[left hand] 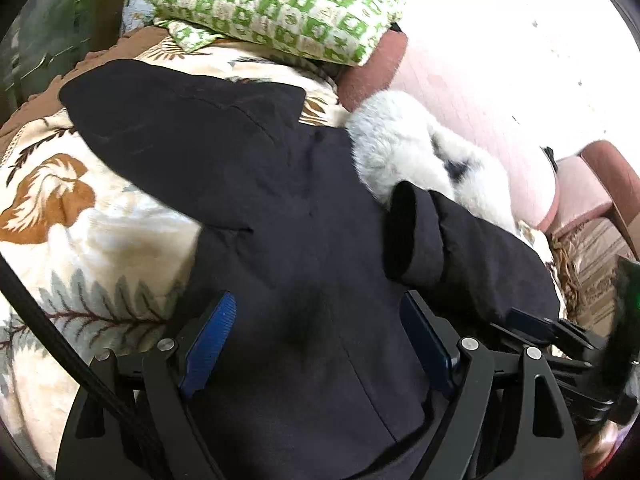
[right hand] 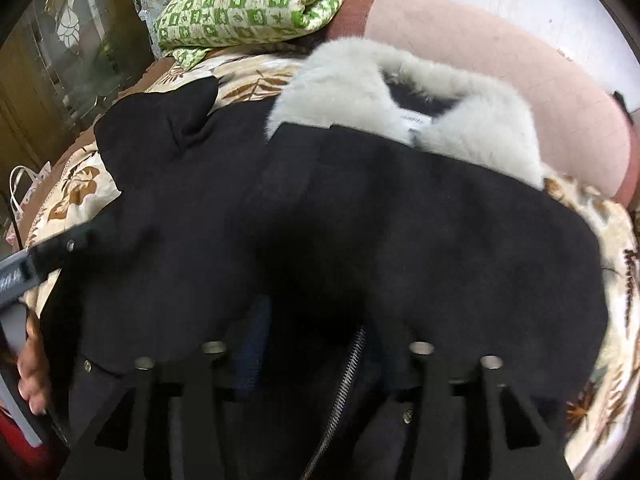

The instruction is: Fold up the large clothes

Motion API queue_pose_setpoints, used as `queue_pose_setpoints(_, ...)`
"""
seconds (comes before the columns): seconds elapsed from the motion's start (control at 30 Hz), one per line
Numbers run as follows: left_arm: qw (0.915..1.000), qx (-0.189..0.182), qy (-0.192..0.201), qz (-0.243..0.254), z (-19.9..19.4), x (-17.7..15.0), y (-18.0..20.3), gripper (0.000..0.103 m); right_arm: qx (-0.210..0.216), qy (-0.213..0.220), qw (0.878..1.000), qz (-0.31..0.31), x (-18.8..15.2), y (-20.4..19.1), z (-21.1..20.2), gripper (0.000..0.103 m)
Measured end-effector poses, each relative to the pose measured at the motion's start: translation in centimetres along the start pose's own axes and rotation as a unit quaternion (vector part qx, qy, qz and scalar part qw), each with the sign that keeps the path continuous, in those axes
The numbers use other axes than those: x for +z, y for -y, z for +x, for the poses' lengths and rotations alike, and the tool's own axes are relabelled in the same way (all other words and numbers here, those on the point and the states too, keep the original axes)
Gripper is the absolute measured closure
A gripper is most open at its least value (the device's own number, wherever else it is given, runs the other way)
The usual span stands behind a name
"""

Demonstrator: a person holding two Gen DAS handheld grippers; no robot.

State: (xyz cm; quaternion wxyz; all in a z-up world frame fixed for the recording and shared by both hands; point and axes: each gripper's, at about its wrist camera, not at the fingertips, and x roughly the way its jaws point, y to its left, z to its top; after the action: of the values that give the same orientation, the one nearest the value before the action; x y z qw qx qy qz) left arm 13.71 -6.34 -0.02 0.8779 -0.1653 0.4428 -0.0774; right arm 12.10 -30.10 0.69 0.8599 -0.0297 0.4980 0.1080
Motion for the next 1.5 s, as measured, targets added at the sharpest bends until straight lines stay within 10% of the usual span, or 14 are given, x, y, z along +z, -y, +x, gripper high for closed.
queue_pose_setpoints(0.2, 0.9989, 0.036, 0.029, -0.008, -1.6, 0.6, -1.1, 0.020, -0.021, 0.001, 1.000, 0.004, 1.5, 0.5, -2.5, 0.026)
queue_pose_setpoints(0.47, 0.9917, 0.088, 0.088, -0.034, -3.7, 2.1, -3.8, 0.020, -0.082, -0.042, 0.992, -0.088, 3.7, -5.5, 5.3, 0.020)
queue_pose_setpoints(0.63, 0.9888, 0.095, 0.101, -0.054, -4.5, 2.7, -5.1, 0.020, -0.156, -0.052, 0.979, -0.124, 4.1, -6.8, 8.1, 0.070)
queue_pose_setpoints(0.83, 0.9811, 0.120, 0.134, -0.071, -5.7, 2.6, -5.6, 0.020, -0.074, -0.015, 0.996, -0.043, 8.1, -7.4, 3.7, 0.098)
queue_pose_setpoints(1.03, 0.9797, 0.129, 0.138, -0.067, -5.9, 2.7, -6.0, 0.020, -0.005, -0.028, 0.998, -0.049, 11.4, -13.0, 7.8, 0.098)
queue_pose_setpoints(1.23, 0.9793, 0.123, 0.134, -0.090, -5.9, 3.4, -7.4, 0.020, 0.081, -0.061, 0.994, 0.040, 10.3, -10.4, 12.9, 0.098)
queue_pose_setpoints(1.33, 0.9797, 0.121, 0.127, -0.097, -5.6, 3.4, -7.8, 0.020, 0.137, -0.069, 0.984, 0.095, 9.6, -7.9, 10.8, 0.082)
queue_pose_setpoints(1.43, 0.9809, 0.117, 0.119, -0.100, -5.3, 3.3, -7.9, 0.020, 0.170, -0.044, 0.975, 0.138, 7.0, -4.5, 5.4, 0.032)
queue_pose_setpoints(1.5, 0.9818, 0.116, 0.115, -0.097, -5.2, 3.2, -7.7, 0.020, 0.152, -0.036, 0.978, 0.141, 4.5, -2.2, 2.6, 0.026)
